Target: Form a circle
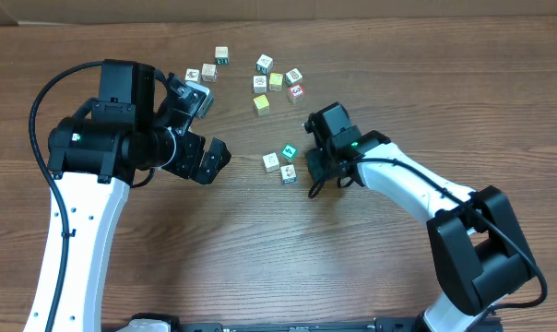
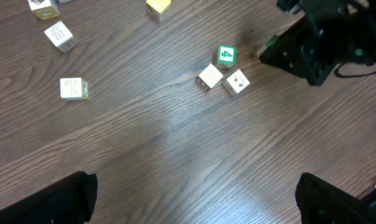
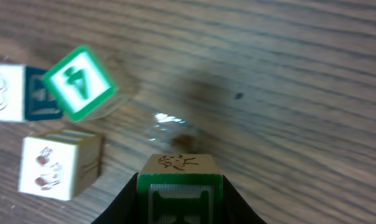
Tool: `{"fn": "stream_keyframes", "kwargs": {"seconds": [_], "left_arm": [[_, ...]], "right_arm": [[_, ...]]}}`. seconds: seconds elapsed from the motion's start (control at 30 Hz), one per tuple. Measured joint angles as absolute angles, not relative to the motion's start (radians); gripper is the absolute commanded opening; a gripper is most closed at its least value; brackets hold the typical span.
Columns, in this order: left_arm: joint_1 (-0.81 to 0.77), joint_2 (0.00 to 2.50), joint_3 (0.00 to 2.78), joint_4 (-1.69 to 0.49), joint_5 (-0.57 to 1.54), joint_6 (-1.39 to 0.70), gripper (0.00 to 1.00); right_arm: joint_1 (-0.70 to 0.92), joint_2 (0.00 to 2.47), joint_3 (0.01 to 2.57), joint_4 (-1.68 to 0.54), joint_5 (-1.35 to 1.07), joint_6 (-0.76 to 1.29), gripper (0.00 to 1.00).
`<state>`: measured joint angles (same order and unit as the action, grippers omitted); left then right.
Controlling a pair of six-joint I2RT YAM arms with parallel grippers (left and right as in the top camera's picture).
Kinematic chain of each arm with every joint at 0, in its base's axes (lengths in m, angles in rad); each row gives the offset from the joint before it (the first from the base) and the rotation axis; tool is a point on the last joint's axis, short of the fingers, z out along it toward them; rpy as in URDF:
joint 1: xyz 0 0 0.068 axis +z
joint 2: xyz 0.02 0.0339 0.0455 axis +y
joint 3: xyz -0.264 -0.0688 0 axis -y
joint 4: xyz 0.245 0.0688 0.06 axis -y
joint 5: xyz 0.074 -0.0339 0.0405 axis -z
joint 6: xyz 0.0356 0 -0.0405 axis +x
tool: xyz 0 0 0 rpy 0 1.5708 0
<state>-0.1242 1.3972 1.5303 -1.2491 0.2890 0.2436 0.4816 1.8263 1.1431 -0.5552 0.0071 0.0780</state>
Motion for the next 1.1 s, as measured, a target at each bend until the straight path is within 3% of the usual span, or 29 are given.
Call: {"fn": "stream_keyframes", "kwargs": {"seconds": [1.1], "left_arm": [[-0.124, 1.397, 1.53, -1.249, 0.289, 0.244, 1.0]], "right_arm": [[0.461, 1.921, 1.143, -0.421, -0.064, 0.078, 0.03]]}}
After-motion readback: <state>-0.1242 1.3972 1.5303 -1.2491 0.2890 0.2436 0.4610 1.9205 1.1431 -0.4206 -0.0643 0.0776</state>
